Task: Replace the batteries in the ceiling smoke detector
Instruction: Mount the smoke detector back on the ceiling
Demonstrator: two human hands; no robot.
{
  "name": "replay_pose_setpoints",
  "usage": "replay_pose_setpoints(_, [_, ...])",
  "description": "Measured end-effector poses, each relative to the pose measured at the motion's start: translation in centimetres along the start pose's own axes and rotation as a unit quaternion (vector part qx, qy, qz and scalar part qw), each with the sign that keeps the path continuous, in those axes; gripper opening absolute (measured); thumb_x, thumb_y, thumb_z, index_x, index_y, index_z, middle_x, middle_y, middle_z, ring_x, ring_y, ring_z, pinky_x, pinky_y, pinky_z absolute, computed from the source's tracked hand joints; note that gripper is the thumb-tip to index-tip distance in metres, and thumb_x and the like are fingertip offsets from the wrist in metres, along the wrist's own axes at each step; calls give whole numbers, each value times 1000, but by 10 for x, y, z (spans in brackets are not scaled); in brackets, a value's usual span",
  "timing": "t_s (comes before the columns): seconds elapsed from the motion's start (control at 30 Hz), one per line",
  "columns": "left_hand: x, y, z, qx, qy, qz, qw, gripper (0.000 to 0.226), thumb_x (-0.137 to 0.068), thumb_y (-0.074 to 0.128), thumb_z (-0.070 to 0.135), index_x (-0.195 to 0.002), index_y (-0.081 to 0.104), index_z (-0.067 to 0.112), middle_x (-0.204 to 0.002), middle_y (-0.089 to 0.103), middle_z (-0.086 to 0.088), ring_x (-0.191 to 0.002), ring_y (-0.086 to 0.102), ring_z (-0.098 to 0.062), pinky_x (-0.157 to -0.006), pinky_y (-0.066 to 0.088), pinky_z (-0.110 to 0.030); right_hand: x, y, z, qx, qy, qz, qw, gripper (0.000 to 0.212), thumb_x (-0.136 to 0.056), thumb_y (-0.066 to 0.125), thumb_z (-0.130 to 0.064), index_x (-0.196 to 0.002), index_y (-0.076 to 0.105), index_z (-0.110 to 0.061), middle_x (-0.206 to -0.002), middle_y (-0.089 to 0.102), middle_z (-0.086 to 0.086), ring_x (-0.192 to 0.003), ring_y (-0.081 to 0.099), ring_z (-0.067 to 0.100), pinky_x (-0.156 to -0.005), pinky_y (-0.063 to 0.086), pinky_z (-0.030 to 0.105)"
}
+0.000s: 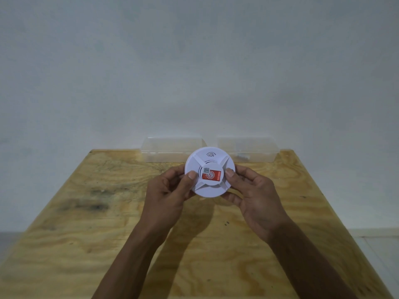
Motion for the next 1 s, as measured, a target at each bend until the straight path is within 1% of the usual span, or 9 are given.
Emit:
replay_pose_setpoints(0.17, [-1, 0, -1, 3, -4, -2, 1000, 22, -94, 63, 10, -113, 72, 5, -97, 81, -10, -85, 78, -18, -71, 59, -21, -2, 1, -1, -4, -1, -9, 1000, 28, -88, 66, -15, -115, 69, -4, -107, 76, 15, -99, 73, 30, -76, 59, 34])
replay_pose_setpoints(0.47, [-2, 0, -1, 1, -4, 0, 1000, 23, -94, 63, 9, -115, 71, 3, -96, 81, -10, -80, 77, -14, -70, 59, -20, -4, 1, -1, -1, -4, -9, 1000, 30, -87, 66, -16, -114, 69, -3, -107, 76, 15, -101, 73, 32, -83, 58, 43])
replay_pose_setpoints(0.6, [-1, 1, 0, -1, -3, -2, 1000, 23, -94, 63, 9, -115, 71, 4, -97, 81, -10, -83, 78, -16, -71, 59, -20, -4, 0, -2, 1, -3, -4, 1000, 27, -88, 66, -14, -113, 69, -3, -107, 76, 15, -100, 73, 32, -82, 59, 43])
replay_pose_setpoints(0.77, [-2, 1, 0, 4, -1, 0, 1000, 21, -94, 63, 9, -112, 72, 7, -95, 81, -9, -78, 77, -13, -70, 58, -20, -4, -2, -4, 11, -4, 3, 1000, 24, -90, 65, -12, -112, 70, -3, -106, 77, 14, -99, 73, 32, -82, 59, 44])
replay_pose_setpoints(1.0, [-2, 1, 0, 2, 0, 1, 1000, 23, -93, 63, 10, -114, 72, 5, -94, 81, -7, -79, 77, -13, -71, 59, -21, -4, -1, -5, 17, -6, 6, 1000, 24, -90, 65, -12, -112, 70, -3, -105, 77, 14, -98, 73, 32, -80, 59, 43])
Point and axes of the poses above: each hand's wrist, its own x-axis away from the middle knuckle, its own y-axis out of the palm, z = x × y, the point moved 10 cm from there along -x, towards the middle knuckle
